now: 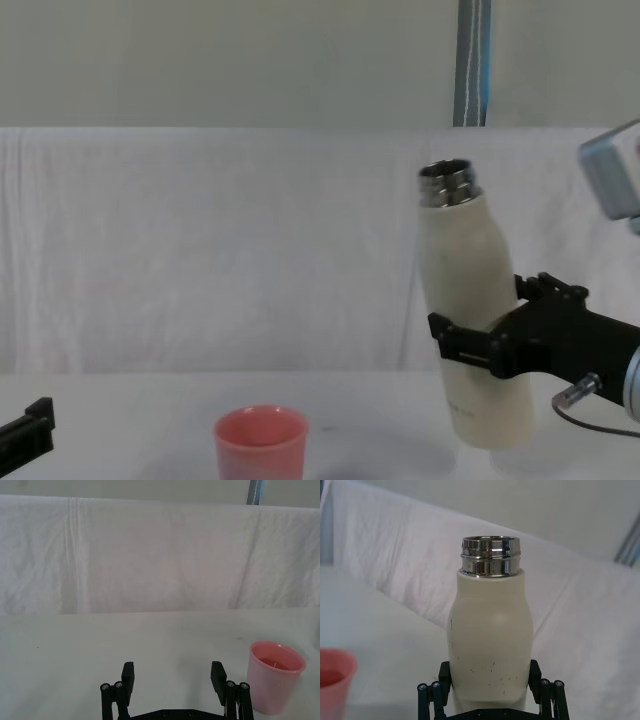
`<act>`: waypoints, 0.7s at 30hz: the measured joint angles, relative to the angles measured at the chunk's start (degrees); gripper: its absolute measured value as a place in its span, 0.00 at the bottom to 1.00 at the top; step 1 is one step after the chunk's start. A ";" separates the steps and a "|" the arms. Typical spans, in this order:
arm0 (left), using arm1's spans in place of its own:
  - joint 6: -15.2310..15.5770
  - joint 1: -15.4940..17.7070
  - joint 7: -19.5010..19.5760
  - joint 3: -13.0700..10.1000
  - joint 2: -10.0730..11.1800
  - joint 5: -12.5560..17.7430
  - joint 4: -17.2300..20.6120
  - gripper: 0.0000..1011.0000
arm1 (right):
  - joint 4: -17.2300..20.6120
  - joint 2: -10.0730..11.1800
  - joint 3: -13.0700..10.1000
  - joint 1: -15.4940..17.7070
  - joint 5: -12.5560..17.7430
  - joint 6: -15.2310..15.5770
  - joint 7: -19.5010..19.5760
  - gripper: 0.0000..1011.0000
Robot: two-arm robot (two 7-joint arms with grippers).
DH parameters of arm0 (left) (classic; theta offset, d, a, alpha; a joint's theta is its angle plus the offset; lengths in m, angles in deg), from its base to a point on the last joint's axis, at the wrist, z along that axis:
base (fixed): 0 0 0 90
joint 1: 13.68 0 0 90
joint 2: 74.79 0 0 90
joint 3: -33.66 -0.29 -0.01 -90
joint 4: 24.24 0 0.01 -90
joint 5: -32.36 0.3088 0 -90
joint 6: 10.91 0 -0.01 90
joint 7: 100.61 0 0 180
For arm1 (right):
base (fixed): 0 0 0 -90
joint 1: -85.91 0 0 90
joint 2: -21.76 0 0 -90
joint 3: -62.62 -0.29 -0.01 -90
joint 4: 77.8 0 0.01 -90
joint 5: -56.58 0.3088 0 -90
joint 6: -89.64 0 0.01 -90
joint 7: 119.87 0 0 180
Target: Grasp the thermos with one hand and pour water into the cup lid.
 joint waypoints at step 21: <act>0.00 0.00 0.00 0.00 0.00 0.00 0.00 0.99 | 1.81 -2.45 -3.42 3.82 11.86 4.29 -0.92 0.94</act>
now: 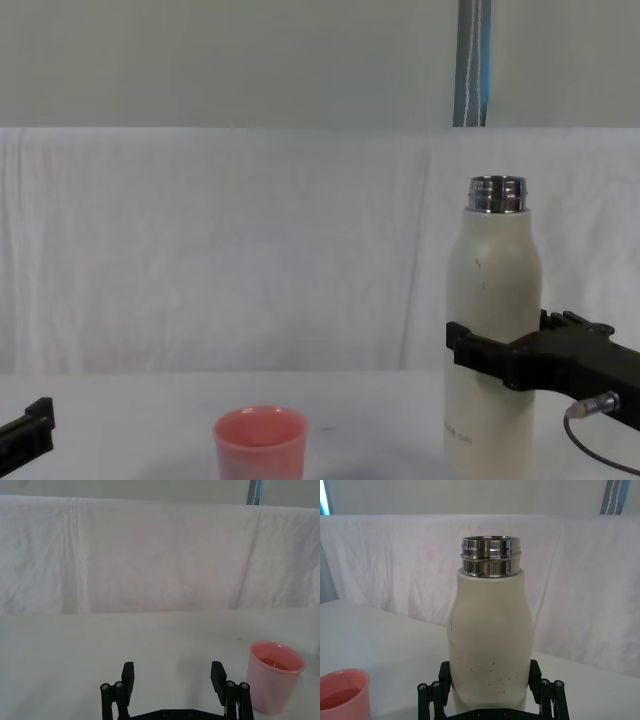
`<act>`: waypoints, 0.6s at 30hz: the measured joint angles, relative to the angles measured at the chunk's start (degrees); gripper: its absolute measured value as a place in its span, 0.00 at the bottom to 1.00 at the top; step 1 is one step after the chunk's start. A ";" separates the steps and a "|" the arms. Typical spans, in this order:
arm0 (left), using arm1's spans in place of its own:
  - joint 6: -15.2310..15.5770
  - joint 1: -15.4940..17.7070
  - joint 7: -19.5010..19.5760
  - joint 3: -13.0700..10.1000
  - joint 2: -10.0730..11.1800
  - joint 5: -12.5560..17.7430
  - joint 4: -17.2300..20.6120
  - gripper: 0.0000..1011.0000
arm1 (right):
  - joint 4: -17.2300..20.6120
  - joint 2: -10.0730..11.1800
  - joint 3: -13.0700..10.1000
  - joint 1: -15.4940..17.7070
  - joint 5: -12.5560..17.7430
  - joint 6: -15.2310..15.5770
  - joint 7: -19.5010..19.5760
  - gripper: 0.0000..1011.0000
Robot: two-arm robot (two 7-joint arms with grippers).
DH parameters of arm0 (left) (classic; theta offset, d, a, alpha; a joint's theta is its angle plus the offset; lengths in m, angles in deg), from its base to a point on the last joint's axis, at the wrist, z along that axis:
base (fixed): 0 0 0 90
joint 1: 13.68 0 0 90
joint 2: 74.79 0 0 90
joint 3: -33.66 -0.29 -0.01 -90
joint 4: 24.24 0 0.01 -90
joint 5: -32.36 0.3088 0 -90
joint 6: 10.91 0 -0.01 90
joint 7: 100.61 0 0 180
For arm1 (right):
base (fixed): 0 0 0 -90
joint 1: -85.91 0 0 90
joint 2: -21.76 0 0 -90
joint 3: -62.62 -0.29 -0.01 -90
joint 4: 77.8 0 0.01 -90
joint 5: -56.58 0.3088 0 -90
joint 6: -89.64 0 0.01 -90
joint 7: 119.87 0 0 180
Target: Grasp the thermos with one hand and pour water into the cup lid.
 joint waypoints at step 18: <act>0.00 0.00 0.00 0.00 0.00 0.00 0.00 0.99 | -3.55 -0.18 0.65 -0.93 -0.10 -0.18 0.86 0.94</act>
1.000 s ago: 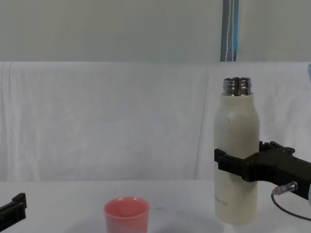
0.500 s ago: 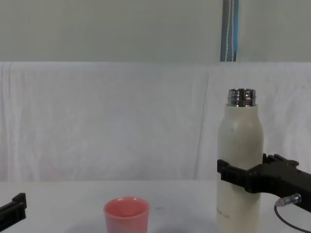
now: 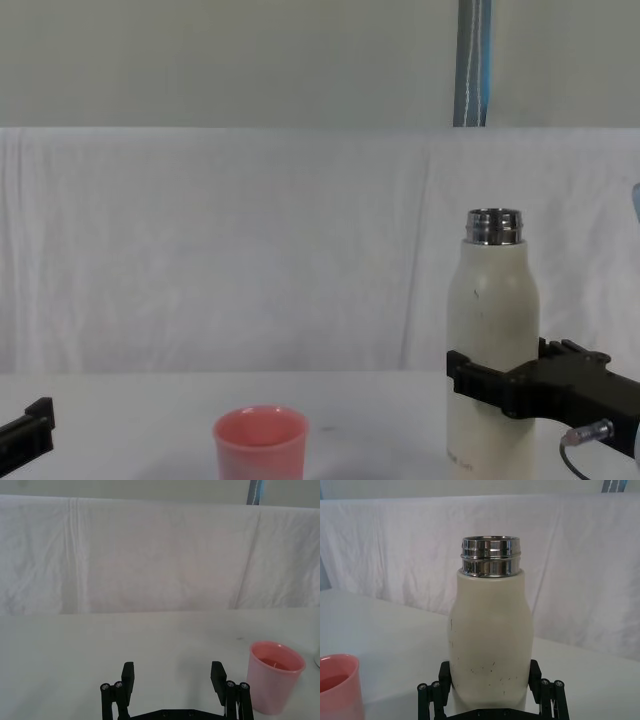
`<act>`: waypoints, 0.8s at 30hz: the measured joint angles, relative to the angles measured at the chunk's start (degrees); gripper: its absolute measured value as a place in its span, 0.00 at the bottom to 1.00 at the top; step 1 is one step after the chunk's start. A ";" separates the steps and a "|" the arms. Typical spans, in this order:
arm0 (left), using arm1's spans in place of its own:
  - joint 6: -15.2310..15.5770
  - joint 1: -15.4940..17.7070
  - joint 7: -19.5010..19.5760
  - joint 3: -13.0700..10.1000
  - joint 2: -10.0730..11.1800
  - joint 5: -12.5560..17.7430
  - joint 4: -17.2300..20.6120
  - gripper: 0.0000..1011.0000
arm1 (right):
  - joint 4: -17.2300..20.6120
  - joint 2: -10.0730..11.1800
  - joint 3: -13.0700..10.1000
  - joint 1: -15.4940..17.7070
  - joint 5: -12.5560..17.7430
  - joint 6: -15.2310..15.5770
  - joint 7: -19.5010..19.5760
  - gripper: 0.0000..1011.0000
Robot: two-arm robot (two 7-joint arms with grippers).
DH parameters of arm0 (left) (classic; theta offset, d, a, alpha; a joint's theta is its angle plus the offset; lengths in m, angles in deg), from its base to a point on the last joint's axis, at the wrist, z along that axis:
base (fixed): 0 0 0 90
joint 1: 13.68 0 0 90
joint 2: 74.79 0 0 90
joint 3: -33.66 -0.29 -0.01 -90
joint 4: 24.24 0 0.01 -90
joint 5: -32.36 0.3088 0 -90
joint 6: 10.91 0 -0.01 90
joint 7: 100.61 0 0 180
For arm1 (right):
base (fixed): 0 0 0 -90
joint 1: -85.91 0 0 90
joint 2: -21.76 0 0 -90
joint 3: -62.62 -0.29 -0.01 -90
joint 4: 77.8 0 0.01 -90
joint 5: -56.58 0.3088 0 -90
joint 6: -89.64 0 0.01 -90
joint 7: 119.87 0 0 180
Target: Grasp the thermos with one hand and pour water into the cup lid.
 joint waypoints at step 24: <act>0.00 0.00 0.00 0.00 0.00 0.00 0.00 0.99 | -2.38 -0.73 0.20 -1.48 0.24 -0.28 -0.11 0.94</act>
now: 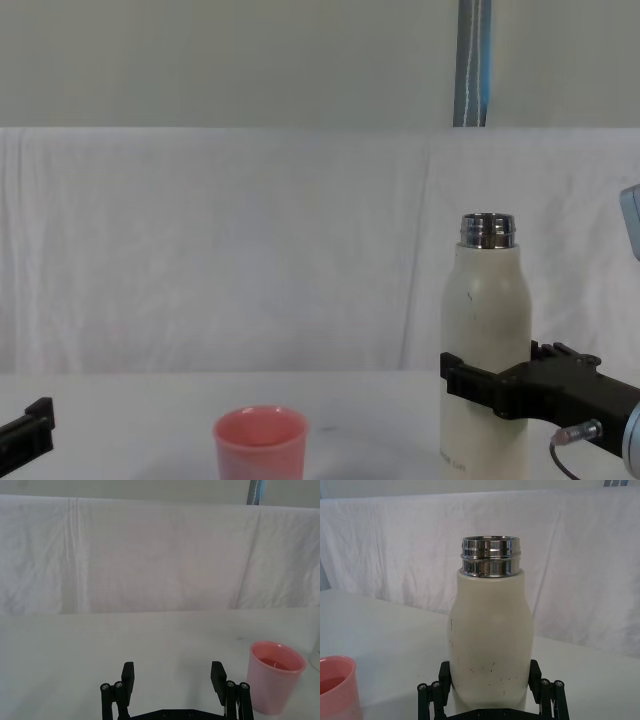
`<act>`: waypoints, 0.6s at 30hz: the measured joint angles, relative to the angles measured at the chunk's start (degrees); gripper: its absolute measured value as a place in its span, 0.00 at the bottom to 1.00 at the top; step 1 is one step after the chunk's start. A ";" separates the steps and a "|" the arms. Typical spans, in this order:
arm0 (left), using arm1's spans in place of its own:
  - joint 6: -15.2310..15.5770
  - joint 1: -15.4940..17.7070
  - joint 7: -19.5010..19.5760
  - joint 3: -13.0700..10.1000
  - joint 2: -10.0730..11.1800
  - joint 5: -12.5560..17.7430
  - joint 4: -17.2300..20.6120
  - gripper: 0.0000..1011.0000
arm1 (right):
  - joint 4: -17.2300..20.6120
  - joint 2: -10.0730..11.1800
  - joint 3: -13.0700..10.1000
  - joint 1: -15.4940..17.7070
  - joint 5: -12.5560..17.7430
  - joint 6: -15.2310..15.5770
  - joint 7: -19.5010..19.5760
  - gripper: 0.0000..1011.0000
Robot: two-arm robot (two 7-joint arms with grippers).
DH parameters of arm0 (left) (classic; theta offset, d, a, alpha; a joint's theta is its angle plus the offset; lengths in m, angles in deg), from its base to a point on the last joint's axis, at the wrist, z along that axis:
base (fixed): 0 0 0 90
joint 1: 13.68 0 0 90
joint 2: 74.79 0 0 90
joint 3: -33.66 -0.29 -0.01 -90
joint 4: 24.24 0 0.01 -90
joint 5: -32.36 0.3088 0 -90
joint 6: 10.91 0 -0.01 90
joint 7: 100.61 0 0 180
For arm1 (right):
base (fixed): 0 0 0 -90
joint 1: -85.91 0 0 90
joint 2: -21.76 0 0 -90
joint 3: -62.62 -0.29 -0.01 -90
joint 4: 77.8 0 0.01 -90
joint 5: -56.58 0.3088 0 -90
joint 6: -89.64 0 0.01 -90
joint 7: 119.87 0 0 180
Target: Grasp the thermos with one hand and pour water into the cup lid.
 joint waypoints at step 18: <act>0.00 0.00 0.00 0.00 0.00 0.00 0.00 0.99 | 0.15 0.02 -0.07 0.05 0.00 -0.05 -0.02 0.99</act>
